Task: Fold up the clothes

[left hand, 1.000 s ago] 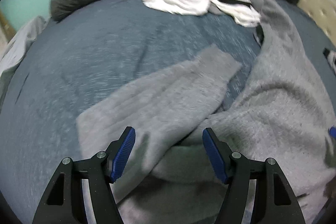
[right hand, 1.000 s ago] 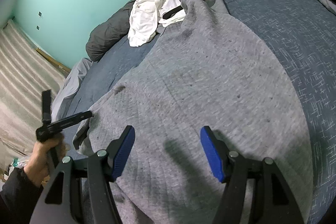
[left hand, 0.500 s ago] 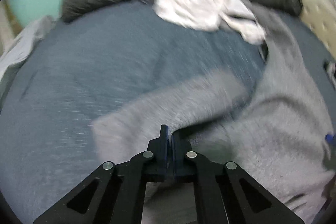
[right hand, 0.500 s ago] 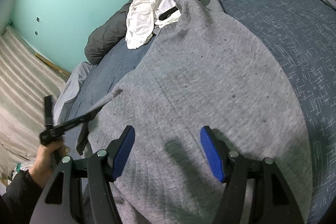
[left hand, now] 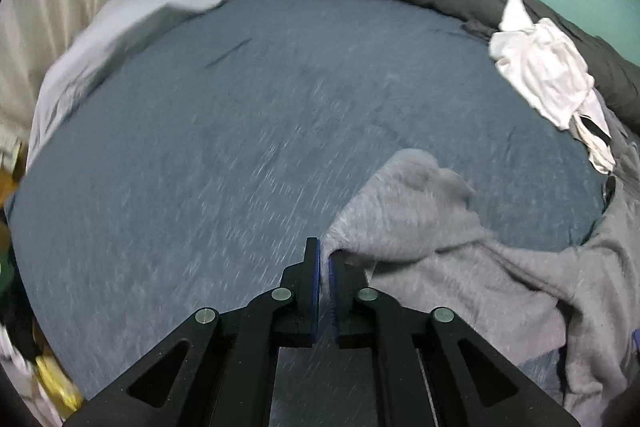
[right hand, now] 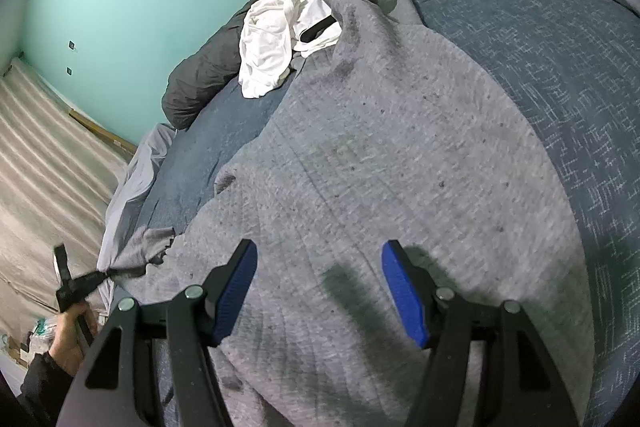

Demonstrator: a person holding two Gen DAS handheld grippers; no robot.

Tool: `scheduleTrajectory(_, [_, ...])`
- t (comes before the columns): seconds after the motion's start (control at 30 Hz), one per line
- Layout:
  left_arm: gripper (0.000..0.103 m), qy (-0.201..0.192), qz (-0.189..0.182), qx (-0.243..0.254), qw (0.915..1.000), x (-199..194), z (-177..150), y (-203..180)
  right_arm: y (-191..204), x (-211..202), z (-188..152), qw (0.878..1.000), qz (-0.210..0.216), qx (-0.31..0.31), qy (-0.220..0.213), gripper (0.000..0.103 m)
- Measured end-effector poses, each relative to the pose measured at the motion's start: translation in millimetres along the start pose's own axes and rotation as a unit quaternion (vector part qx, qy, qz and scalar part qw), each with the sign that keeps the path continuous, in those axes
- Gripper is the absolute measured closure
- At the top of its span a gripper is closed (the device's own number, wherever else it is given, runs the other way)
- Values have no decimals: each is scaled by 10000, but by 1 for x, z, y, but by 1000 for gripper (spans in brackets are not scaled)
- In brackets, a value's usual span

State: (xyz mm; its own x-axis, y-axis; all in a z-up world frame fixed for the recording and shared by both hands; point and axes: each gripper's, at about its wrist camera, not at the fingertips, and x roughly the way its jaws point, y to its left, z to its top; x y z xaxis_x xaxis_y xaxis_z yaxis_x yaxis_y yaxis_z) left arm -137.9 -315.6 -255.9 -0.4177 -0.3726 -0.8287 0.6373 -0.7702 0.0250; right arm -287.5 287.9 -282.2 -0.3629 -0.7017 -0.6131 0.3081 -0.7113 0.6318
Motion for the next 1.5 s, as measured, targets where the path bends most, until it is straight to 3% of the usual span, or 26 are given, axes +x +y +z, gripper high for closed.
scheduleTrajectory(0.1, [51, -121, 41, -290, 9995, -6, -6, 5, 1, 0, 0, 10000, 12, -1, 0, 37])
scheduleTrajectory(0.13, [49, -182, -102, -381, 9991, -13, -8, 7, 2, -1, 0, 10000, 11, -8, -8, 37])
scheduleTrajectory(0.23, [47, -356, -311, -192, 9987, -29, -4, -16, 2, 0, 0, 10000, 6, -8, -6, 37])
scheduleTrajectory(0.33, [42, -230, -931, 164, 9953, -29, 4, -58, 1, 0, 0, 10000, 0, -3, 1, 37])
scheduleTrajectory(0.47, [41, 91, -1598, 1056, 9814, -21, -1, -146, 0, 1, 0, 10000, -7, 4, 11, 37])
scheduleTrajectory(0.6, [40, 446, -2132, 1563, 9634, -4, -8, -219, -3, 1, 2, 10000, -22, 26, 4, 37])
scheduleTrajectory(0.73, [39, 715, -2288, 1730, 9553, 23, -10, -273, -9, 0, 4, 10000, -37, 82, -3, 37])
scheduleTrajectory(1.0, [37, 1089, -2755, 1915, 9357, 51, -14, -325, -17, -2, 7, 9998, -32, 196, -22, 37])
scheduleTrajectory(1.07, [42, 1119, -2768, 2069, 9317, 53, -17, -333, -17, -2, 7, 9998, -24, 196, -18, 37])
scheduleTrajectory(1.13, [90, 1123, -2727, 2207, 9297, 52, -21, -339, -16, -3, 7, 9998, -15, 188, -18, 37])
scheduleTrajectory(1.23, [98, 898, -2612, 2359, 9317, 37, -19, -337, -15, -3, 7, 9998, -5, 197, -26, 37])
scheduleTrajectory(1.5, [100, -282, -2328, 2128, 9485, -35, 31, -294, -15, -7, 8, 9998, 24, 206, -41, 37])
